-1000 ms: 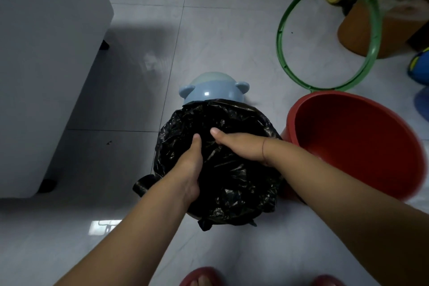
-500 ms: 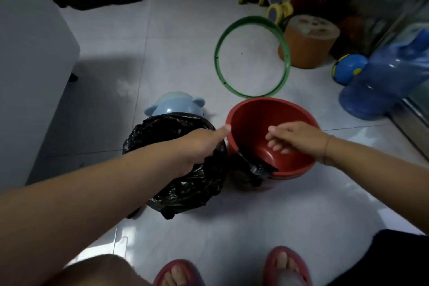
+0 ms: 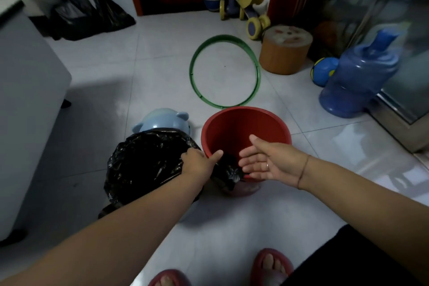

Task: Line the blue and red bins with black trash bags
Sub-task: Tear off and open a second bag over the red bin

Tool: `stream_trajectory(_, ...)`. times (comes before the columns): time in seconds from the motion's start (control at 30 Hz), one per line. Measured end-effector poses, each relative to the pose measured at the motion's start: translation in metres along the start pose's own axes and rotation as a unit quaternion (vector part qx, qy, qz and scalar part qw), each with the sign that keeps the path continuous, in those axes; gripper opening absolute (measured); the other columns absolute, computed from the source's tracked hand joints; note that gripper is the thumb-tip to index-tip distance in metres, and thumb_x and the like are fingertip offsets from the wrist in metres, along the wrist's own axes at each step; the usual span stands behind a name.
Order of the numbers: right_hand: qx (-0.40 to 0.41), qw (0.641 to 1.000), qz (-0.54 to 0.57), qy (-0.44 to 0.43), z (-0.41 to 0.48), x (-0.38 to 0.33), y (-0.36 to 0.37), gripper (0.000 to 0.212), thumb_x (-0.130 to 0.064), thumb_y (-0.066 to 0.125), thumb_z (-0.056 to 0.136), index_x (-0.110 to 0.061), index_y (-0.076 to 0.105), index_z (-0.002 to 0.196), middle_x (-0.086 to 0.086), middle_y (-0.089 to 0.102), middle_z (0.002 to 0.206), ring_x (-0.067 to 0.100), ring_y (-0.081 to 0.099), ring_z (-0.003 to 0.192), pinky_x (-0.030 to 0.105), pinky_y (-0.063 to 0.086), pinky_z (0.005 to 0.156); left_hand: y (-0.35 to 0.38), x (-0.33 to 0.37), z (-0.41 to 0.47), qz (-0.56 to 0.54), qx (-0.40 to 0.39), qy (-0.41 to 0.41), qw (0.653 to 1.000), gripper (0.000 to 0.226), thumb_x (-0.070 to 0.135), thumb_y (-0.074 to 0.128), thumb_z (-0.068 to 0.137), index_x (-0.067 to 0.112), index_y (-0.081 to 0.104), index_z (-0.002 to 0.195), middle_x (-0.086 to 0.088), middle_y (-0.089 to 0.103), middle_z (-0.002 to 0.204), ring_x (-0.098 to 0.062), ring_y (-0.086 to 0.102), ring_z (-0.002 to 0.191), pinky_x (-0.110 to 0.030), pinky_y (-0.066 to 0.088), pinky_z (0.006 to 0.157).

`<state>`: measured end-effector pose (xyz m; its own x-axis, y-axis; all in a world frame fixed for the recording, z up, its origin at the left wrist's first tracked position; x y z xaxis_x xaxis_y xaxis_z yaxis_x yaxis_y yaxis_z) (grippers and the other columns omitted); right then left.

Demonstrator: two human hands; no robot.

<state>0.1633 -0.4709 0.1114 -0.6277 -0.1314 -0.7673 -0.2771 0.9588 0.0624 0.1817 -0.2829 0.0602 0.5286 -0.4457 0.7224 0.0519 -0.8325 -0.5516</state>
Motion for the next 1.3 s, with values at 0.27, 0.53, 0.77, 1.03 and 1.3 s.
stream_trajectory(0.27,-0.053,0.998,-0.006,0.029,0.012,0.002,0.014,0.056,-0.056,0.04,0.092,-0.006,0.062,0.109,0.01,0.069,0.097,0.018,0.066,0.082,0.029,0.054,0.074,0.017,-0.002,-0.003,0.147,-0.065,0.048,0.986,0.046,0.049,0.064,0.083,0.003,0.067,0.088,-0.026,0.062,0.109,-0.038,0.061,0.1,-0.037,0.052,0.086)
stream_trajectory(0.53,-0.092,0.971,-0.055,0.212,0.004,0.042,0.009,0.088,-0.08,0.024,0.079,-0.005,0.064,0.101,0.014,0.067,0.099,0.025,0.063,0.093,0.035,0.05,0.081,-0.023,0.055,-0.041,-0.036,-0.02,0.123,0.992,0.029,0.039,0.07,0.082,0.014,0.062,0.069,-0.009,0.069,0.082,-0.022,0.067,0.072,-0.037,0.056,0.075)
stream_trajectory(0.77,-0.081,0.964,0.247,0.054,0.007,-0.008,0.028,0.051,-0.044,0.05,0.091,0.002,0.07,0.101,0.021,0.07,0.102,0.029,0.068,0.092,0.04,0.053,0.091,-0.035,0.087,-0.105,-0.19,-0.165,0.137,0.958,0.028,0.028,0.066,0.087,0.012,0.052,0.068,0.003,0.052,0.049,-0.005,0.045,0.042,-0.015,0.038,0.045)
stream_trajectory(1.03,-0.005,0.973,0.206,-0.102,-0.005,-0.073,0.012,0.015,-0.012,0.057,0.09,-0.001,0.064,0.096,0.017,0.068,0.085,0.028,0.065,0.079,0.039,0.055,0.073,-0.031,0.069,-0.108,-0.156,-0.202,0.097,0.962,0.055,0.05,0.065,0.081,-0.002,0.066,0.099,-0.012,0.074,0.096,-0.023,0.069,0.094,-0.036,0.051,0.095)
stream_trajectory(1.3,-0.046,0.969,0.022,-0.243,-0.024,-0.091,0.03,0.027,0.004,0.066,0.08,-0.003,0.067,0.106,0.016,0.071,0.104,0.024,0.069,0.093,0.029,0.056,0.082,-0.043,0.112,-0.069,-0.316,-0.223,0.042,0.921,0.065,0.065,0.052,0.078,0.013,0.068,0.112,-0.013,0.072,0.107,-0.025,0.069,0.099,-0.037,0.053,0.089)
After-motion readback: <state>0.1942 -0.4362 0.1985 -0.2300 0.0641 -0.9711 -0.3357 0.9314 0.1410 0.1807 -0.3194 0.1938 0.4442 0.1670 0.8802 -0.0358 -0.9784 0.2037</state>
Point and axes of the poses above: each hand's wrist, its own z-axis towards the middle knuckle, its own y-axis out of the palm, x = y × z, the point moved 7 cm from there along z, towards the middle knuckle
